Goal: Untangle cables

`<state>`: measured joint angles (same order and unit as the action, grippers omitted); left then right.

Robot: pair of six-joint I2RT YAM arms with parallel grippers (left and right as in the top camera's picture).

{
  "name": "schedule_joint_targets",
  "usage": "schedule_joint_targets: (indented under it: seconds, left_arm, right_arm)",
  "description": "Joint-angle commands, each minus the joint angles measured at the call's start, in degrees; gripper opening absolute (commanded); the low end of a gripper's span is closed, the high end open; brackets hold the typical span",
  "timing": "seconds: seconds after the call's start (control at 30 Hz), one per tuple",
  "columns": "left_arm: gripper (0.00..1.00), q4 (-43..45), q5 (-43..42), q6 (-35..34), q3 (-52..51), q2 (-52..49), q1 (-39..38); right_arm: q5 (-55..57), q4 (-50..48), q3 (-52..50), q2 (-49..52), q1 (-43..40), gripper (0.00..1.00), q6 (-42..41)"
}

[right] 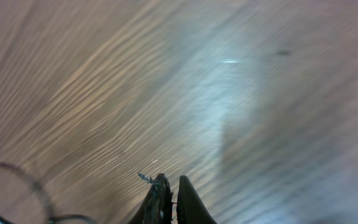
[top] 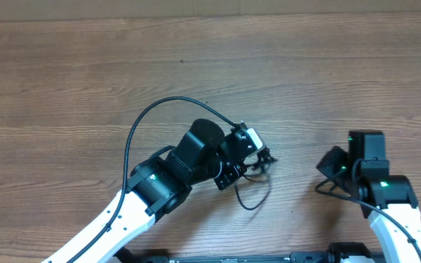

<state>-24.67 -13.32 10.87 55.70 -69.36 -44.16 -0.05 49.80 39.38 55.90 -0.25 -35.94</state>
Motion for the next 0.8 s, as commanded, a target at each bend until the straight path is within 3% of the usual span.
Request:
schedule_joint_targets:
  seconds: [0.0,0.17,0.43,0.57,0.77]
  left_arm:
    - [0.04,0.15,1.51,-0.66,1.07,1.25,0.31]
    - [0.04,0.24,1.49,-0.66,1.07,1.25,0.31]
    - [0.04,0.7,1.31,-0.87,1.07,1.25,0.31]
    - [0.04,2.23,-1.79,-0.85,1.07,1.25,0.33]
    - [0.04,5.44,-4.74,-0.87,1.07,1.25,0.39]
  right_arm:
    - [2.43,1.33,1.86,0.0,-4.55,0.04,-4.79]
    - [-3.17,1.68,1.86,0.0,-9.03,0.04,-3.45]
    - [-24.35,-4.85,1.86,0.0,-9.53,0.04,14.95]
    - [-34.88,-6.12,1.86,0.0,-9.51,0.17,24.7]
    - [-50.31,-6.97,1.86,0.0,-9.51,0.25,36.46]
